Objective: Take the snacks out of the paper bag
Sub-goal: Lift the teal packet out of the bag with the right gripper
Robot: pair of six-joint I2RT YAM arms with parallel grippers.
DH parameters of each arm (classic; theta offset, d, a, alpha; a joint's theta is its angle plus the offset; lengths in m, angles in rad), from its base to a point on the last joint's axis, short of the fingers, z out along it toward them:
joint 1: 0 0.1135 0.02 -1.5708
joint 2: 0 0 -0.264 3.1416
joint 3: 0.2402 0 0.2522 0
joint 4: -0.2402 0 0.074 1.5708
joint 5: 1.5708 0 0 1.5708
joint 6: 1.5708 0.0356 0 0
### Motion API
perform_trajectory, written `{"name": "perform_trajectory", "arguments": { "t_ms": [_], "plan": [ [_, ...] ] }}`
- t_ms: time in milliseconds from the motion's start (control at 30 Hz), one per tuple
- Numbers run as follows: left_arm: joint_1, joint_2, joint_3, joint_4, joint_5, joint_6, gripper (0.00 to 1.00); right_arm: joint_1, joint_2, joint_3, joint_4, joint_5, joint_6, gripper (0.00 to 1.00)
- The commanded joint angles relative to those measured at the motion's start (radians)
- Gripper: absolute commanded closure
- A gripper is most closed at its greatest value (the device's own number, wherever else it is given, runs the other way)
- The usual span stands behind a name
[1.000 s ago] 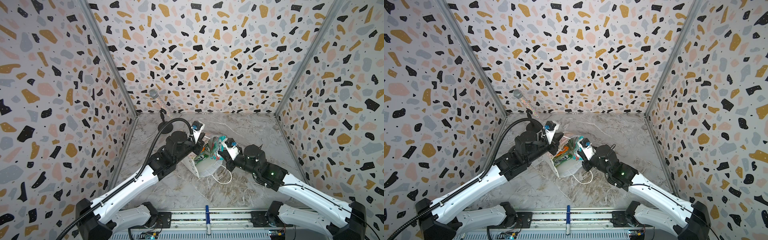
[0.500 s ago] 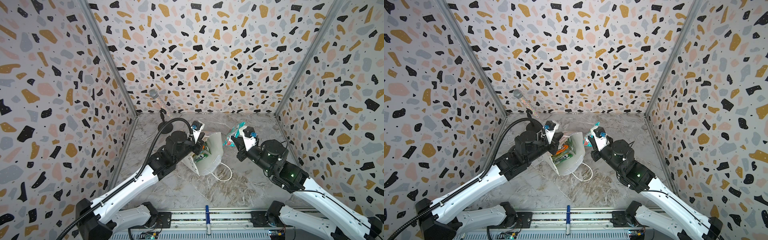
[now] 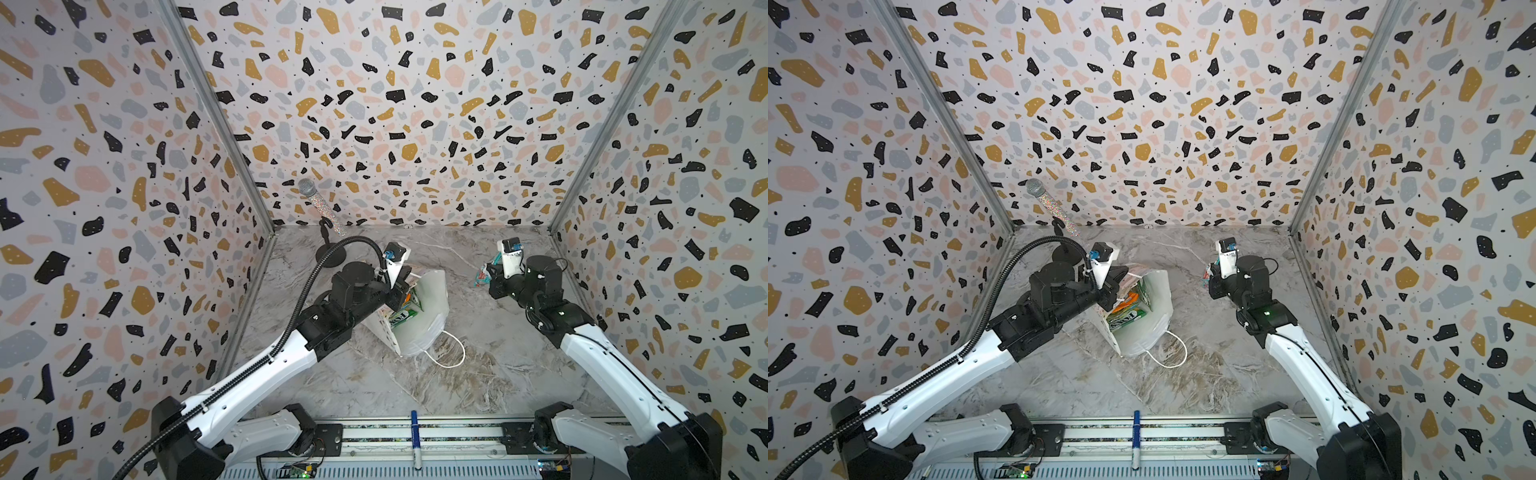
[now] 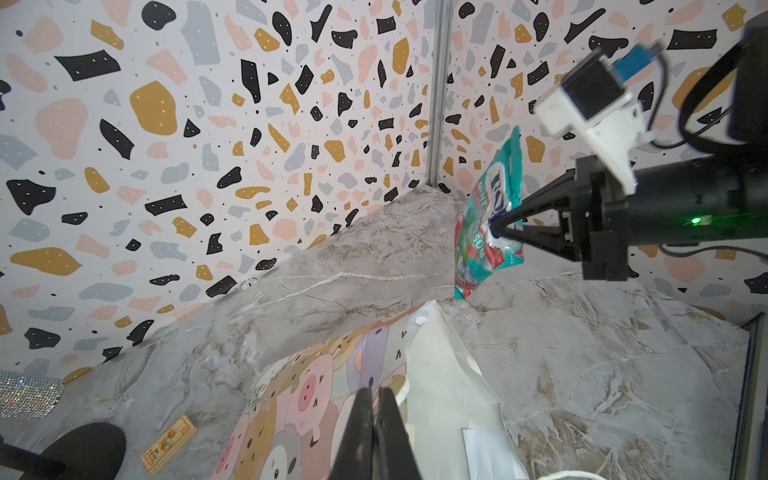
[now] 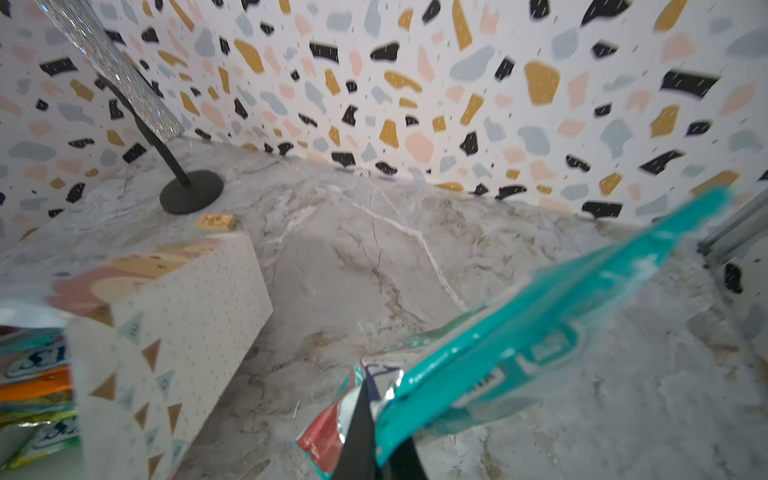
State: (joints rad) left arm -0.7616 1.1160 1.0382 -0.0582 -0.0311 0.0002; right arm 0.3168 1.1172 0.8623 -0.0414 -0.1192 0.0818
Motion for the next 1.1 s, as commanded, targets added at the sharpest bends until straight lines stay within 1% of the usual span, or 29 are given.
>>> {"name": "perform_trajectory", "arguments": {
  "t_ms": [0, 167, 300, 433, 600, 733, 833, 1067],
  "plan": [
    [0.002, -0.007, -0.002, 0.049, 0.007, 0.008, 1.0, -0.045, 0.048, -0.015, 0.175, -0.158, 0.025, 1.0],
    [0.003, -0.006, -0.009, 0.058, 0.006, 0.005, 1.0, -0.094, 0.195, 0.004, 0.29, -0.292, 0.039, 1.0],
    [0.003, 0.004, -0.006, 0.055, 0.016, 0.003, 1.0, -0.111, 0.309, 0.055, 0.343, -0.365, 0.046, 1.0],
    [0.002, 0.002, -0.005, 0.052, 0.013, 0.003, 1.0, -0.113, 0.441, 0.155, 0.341, -0.441, 0.044, 1.0],
    [0.003, 0.001, -0.007, 0.053, 0.006, 0.009, 1.0, -0.126, 0.577, 0.239, 0.374, -0.538, 0.066, 1.0],
    [0.003, -0.002, -0.01, 0.056, 0.001, 0.011, 1.0, -0.157, 0.687, 0.307, 0.332, -0.623, 0.071, 1.0],
    [0.002, 0.001, -0.011, 0.052, -0.003, 0.02, 1.0, -0.175, 0.729, 0.319, 0.284, -0.623, 0.056, 1.0],
    [0.003, 0.002, -0.014, 0.053, -0.007, 0.023, 1.0, -0.234, 0.778, 0.297, 0.207, -0.597, 0.024, 1.0]
  ]
}}
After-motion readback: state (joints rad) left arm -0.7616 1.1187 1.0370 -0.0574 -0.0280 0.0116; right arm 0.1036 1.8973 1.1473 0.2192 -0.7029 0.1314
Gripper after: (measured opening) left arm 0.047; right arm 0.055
